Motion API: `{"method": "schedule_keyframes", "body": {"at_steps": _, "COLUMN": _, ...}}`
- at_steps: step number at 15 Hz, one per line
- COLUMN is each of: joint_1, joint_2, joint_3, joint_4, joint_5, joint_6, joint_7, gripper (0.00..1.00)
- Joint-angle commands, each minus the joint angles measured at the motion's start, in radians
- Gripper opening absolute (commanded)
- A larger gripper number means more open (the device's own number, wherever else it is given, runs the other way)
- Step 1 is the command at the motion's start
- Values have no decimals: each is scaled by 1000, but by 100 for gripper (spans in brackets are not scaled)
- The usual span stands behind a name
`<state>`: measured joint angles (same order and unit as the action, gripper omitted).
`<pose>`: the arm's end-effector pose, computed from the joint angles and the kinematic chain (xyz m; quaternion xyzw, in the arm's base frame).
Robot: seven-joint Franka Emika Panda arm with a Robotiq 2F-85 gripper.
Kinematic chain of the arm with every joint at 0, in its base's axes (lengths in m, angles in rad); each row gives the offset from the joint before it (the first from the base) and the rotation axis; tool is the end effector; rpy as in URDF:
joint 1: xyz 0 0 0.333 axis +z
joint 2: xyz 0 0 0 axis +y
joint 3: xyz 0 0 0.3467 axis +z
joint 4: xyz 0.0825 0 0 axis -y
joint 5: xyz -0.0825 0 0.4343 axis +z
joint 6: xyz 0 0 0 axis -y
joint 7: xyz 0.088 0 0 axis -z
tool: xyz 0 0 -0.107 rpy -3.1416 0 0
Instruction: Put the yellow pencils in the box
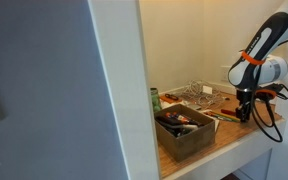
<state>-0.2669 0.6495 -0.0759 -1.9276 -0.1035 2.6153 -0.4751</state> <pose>0.6319 -0.2218 0.1338 0.9916 0.1181 -0.0022 0.0531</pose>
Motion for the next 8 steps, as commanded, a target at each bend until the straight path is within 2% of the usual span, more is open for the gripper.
{"method": "schedule_keyframes", "body": {"at_steps": 1, "joint_1": -27, "joint_2": 31, "joint_3": 14, "joint_4": 38, "joint_5": -20, "joint_6": -38, "joint_7": -32, "gripper": 36}}
{"method": "schedule_keyframes", "body": {"at_steps": 8, "joint_1": -51, "joint_2": 35, "joint_3": 19, "joint_4": 64, "joint_5": -17, "joint_6": -88, "joint_7": -83, "gripper": 41}}
